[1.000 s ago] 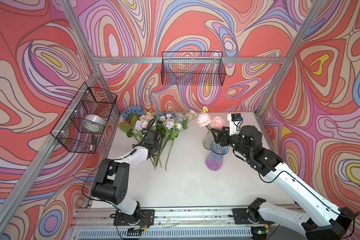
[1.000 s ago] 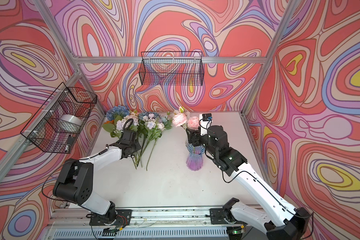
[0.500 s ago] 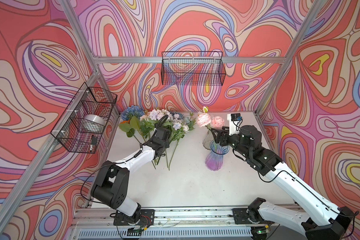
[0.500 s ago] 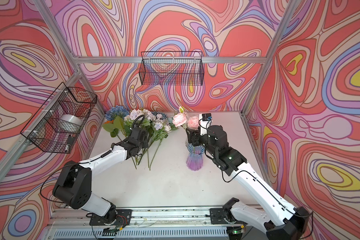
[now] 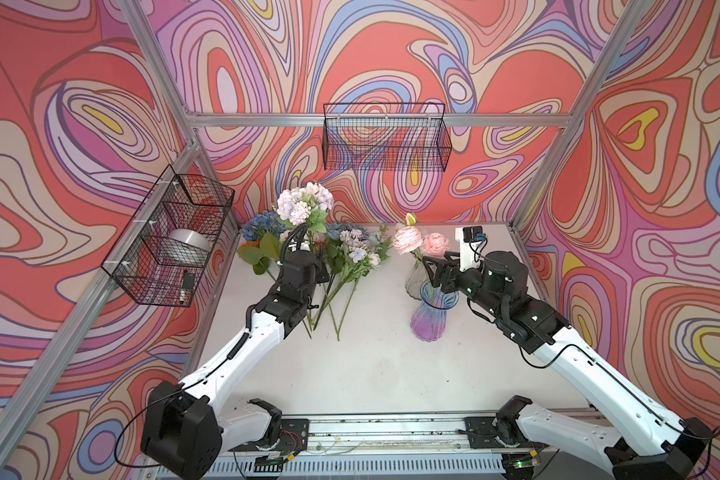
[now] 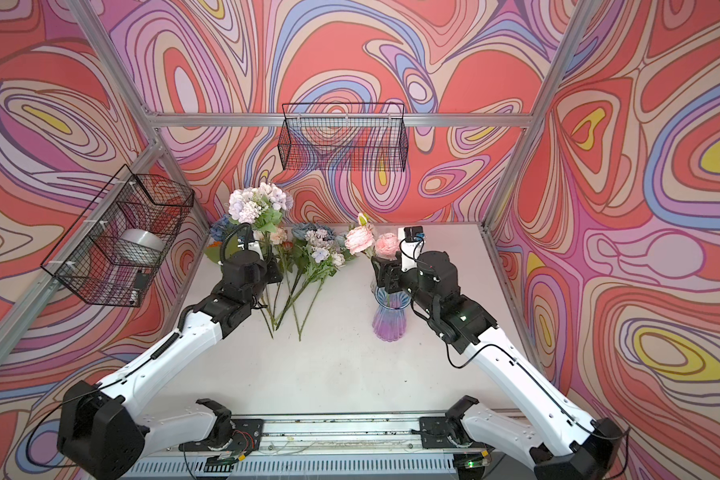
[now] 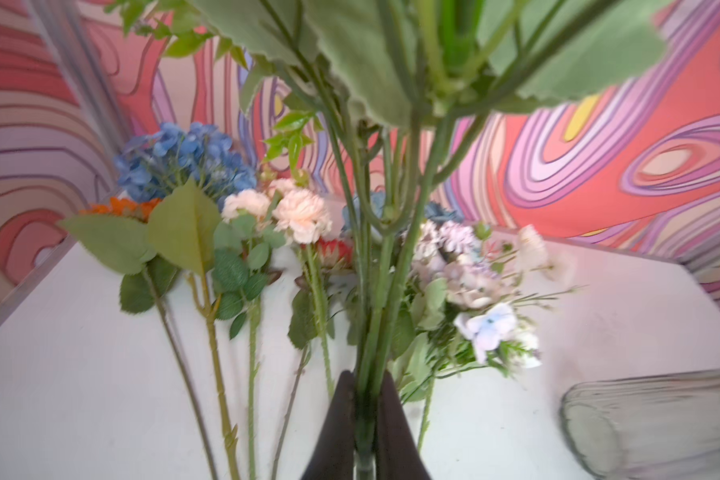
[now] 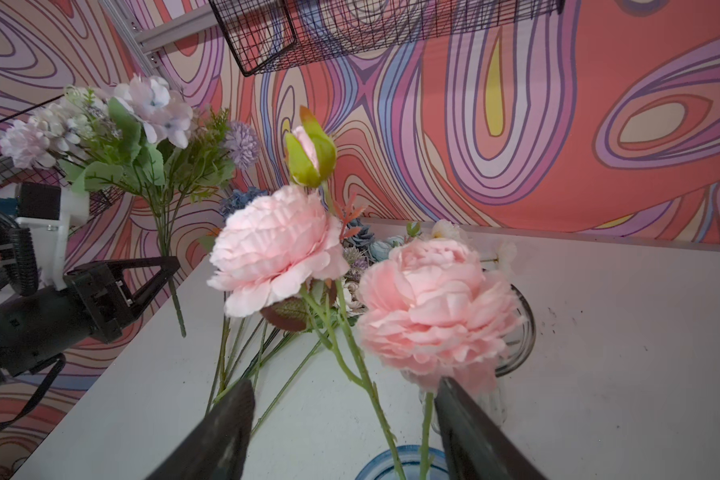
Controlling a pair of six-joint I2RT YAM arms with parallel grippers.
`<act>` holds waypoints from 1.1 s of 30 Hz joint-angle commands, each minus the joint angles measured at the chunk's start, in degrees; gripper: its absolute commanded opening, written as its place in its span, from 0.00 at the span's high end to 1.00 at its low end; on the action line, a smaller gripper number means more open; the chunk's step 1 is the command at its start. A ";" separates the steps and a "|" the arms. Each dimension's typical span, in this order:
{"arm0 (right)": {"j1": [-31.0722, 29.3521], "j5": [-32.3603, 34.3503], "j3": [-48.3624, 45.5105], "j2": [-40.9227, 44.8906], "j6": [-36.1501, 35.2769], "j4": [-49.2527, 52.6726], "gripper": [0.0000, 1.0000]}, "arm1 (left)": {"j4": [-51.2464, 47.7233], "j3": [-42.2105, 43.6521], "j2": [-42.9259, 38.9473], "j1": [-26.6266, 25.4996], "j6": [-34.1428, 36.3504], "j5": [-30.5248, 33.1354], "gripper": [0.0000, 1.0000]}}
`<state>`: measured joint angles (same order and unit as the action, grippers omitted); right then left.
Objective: Arrange the flowers into the vase
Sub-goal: 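Carry the lilac flowers toward the right gripper, which grasps their stems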
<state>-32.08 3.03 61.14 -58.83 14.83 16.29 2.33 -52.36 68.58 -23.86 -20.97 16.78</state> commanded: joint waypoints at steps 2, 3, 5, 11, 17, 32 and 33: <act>-0.27 -6.26 3.54 1.65 -1.47 -0.97 0.28 | 10.72 1.28 -5.48 0.12 4.68 -15.27 1.00; -0.28 -7.32 4.19 1.59 -1.43 -1.15 0.28 | 12.02 1.42 -6.29 0.06 4.97 -18.51 1.00; -0.27 -10.06 5.39 0.97 -0.91 -2.30 0.28 | 14.66 1.52 -7.71 0.08 5.03 -24.87 1.00; -0.28 -18.07 8.98 -2.99 2.00 -8.17 0.29 | 19.79 -0.08 -7.57 0.09 0.66 -39.54 1.00; -0.28 -27.82 12.43 -7.86 5.69 -14.18 0.31 | 22.92 -2.62 -4.77 -1.24 -3.62 -48.55 1.00; -1.56 -32.84 12.38 -13.89 10.72 -19.00 0.34 | 24.28 -4.90 -0.68 -8.00 -3.03 -50.80 1.00; -1.53 -33.00 12.16 -14.11 10.99 -19.35 0.34 | 24.21 -5.00 -0.49 -8.18 -2.95 -50.95 1.00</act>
<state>-33.19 -28.56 73.30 -72.36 24.40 -0.80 22.98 -54.87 67.94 -31.44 -24.18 -32.62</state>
